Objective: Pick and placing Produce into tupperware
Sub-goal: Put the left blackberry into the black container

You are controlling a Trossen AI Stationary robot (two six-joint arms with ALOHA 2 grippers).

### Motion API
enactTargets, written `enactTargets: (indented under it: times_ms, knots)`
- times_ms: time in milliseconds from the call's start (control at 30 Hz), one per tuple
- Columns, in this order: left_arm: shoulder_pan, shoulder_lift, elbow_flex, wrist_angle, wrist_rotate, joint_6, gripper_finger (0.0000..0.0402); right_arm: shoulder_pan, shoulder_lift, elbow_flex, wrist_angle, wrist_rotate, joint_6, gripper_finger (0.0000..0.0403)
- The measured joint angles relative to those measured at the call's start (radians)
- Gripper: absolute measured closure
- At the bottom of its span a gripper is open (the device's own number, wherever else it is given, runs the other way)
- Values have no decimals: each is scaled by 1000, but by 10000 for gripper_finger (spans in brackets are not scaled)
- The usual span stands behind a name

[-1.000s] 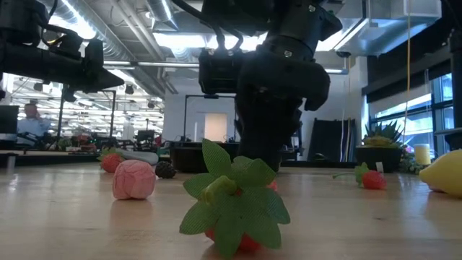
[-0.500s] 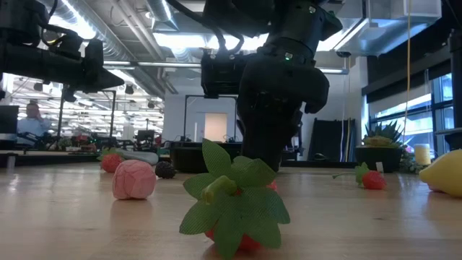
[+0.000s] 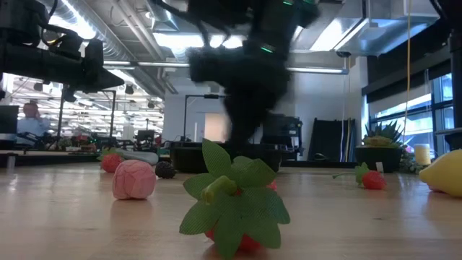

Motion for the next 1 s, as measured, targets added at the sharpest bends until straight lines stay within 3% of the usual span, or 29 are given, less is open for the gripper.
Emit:
enactTargets:
  times_ms: [133, 333, 600, 1000]
  knots:
    - [0, 0, 0, 0, 0, 0, 401, -83, -6, 98, -35, 79, -20, 304]
    - [0, 0, 0, 0, 0, 0, 401, -218, -7, 181, -6, 83, 70, 303]
    - [0, 0, 0, 0, 0, 0, 401, -300, 3, 116, 114, 34, 105, 303]
    - [0, 0, 0, 0, 0, 0, 401, -303, 12, 51, 148, 34, 93, 277]
